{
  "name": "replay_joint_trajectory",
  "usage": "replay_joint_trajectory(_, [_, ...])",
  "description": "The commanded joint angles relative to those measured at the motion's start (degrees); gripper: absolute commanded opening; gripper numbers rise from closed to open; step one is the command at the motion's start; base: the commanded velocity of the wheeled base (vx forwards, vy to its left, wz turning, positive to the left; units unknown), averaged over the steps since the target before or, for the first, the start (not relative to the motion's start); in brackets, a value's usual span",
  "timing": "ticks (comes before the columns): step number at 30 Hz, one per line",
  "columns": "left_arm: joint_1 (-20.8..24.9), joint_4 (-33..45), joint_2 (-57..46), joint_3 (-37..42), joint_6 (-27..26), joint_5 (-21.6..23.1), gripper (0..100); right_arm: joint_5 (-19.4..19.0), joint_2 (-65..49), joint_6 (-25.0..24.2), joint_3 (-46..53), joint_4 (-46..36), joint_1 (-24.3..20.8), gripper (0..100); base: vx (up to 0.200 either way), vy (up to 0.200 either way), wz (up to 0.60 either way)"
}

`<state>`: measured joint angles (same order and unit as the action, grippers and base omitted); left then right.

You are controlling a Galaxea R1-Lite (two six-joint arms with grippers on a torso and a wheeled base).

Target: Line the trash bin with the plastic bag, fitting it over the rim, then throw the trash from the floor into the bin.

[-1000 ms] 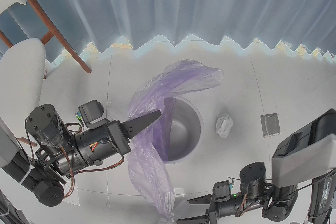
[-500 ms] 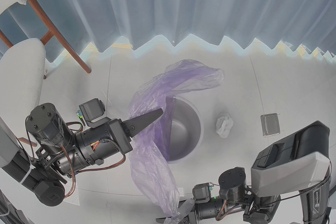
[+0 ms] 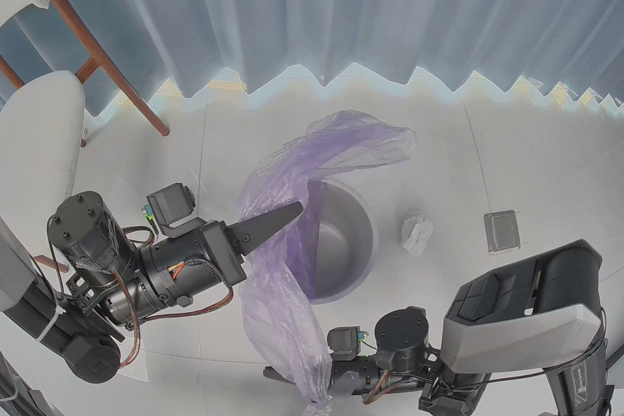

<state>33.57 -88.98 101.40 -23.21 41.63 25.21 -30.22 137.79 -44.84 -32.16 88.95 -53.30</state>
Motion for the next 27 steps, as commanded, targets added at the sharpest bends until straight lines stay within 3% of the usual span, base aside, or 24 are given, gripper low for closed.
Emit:
replay_joint_trajectory(1, [0.1,-0.1,-0.1,0.1,0.0,0.0,0,2.9,1.7,-2.0,-4.7,1.0,0.1,0,0.0,0.0,0.0])
replay_joint_trajectory(2, [0.1,-0.1,-0.2,0.1,0.0,0.0,0,5.8,2.6,-2.6,-7.5,1.0,1.4,0,0.0,0.0,0.0])
replay_joint_trajectory(7, [0.1,-0.1,-0.2,0.1,-0.1,0.0,0,11.9,3.6,-2.9,-12.6,1.0,3.6,0,0.0,0.0,0.0])
replay_joint_trajectory(11, [0.1,-0.1,-0.7,0.1,-0.1,0.0,0,14.4,2.8,-2.7,-13.5,1.0,4.6,0,0.0,0.0,0.0])
replay_joint_trajectory(16, [0.1,-0.1,-0.9,0.2,-0.1,0.0,0,18.8,2.7,1.5,-13.5,1.0,8.8,0,0.0,0.0,0.0])
replay_joint_trajectory(22, [0.1,0.0,-0.7,0.6,0.4,-0.1,0,19.7,1.7,4.4,-14.3,1.0,12.3,0,0.0,0.0,0.0])
replay_joint_trajectory(27, [0.2,-0.1,1.3,1.7,0.5,-0.1,0,20.4,1.4,10.5,-13.5,1.0,15.8,0,0.0,0.0,0.0])
